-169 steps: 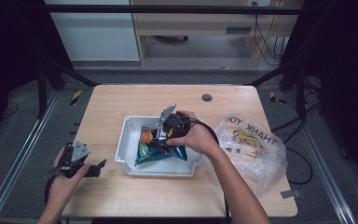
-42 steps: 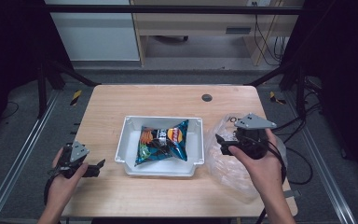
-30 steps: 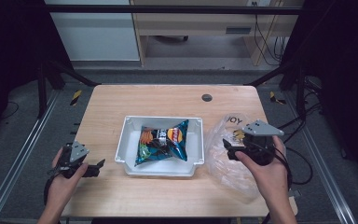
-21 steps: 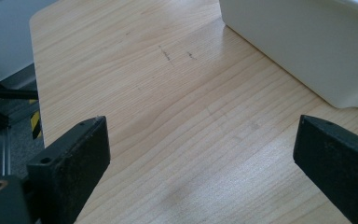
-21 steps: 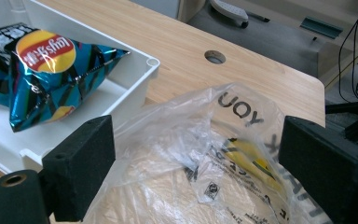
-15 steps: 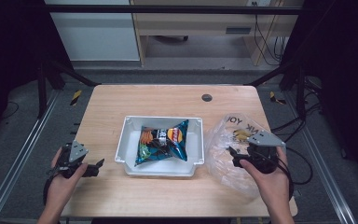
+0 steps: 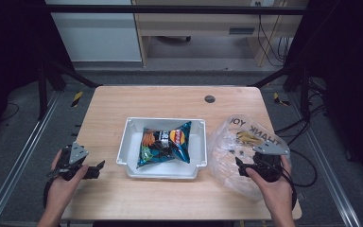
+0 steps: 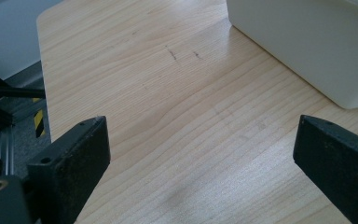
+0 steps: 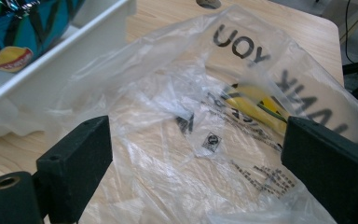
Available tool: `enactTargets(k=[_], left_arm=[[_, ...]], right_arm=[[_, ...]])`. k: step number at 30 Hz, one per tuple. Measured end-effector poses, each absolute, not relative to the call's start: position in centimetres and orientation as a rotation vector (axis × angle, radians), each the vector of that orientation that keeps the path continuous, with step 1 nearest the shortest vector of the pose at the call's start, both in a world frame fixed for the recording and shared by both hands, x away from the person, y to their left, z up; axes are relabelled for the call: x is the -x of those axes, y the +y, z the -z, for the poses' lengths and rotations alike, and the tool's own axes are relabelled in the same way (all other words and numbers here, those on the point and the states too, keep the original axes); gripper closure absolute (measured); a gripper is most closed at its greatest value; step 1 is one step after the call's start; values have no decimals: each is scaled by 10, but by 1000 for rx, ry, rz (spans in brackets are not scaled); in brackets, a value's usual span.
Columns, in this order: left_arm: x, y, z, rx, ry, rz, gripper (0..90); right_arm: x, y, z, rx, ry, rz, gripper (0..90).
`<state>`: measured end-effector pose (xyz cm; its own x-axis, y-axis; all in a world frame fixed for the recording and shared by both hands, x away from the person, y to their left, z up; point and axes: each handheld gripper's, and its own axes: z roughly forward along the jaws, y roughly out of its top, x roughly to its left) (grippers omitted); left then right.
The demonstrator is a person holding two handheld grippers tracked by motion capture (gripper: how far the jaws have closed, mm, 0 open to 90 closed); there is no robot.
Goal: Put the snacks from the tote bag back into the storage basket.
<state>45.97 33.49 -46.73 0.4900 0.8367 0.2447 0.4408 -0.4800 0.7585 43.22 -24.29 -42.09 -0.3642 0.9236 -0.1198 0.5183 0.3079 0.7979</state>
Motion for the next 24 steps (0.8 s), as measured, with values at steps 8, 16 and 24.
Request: enactTargets(k=[8, 16, 24], left_arm=[[-460, 335, 468, -2111, 1048, -817, 33], [-460, 334, 468, -2111, 1046, -815, 33], [-460, 335, 468, -2110, 1049, -815, 33]], right_arm=[[-432, -252, 433, -1312, 2000, -915, 57], [-434, -256, 443, -1325, 2004, -906, 49], [-439, -262, 456, -1382, 2002, -880, 55]])
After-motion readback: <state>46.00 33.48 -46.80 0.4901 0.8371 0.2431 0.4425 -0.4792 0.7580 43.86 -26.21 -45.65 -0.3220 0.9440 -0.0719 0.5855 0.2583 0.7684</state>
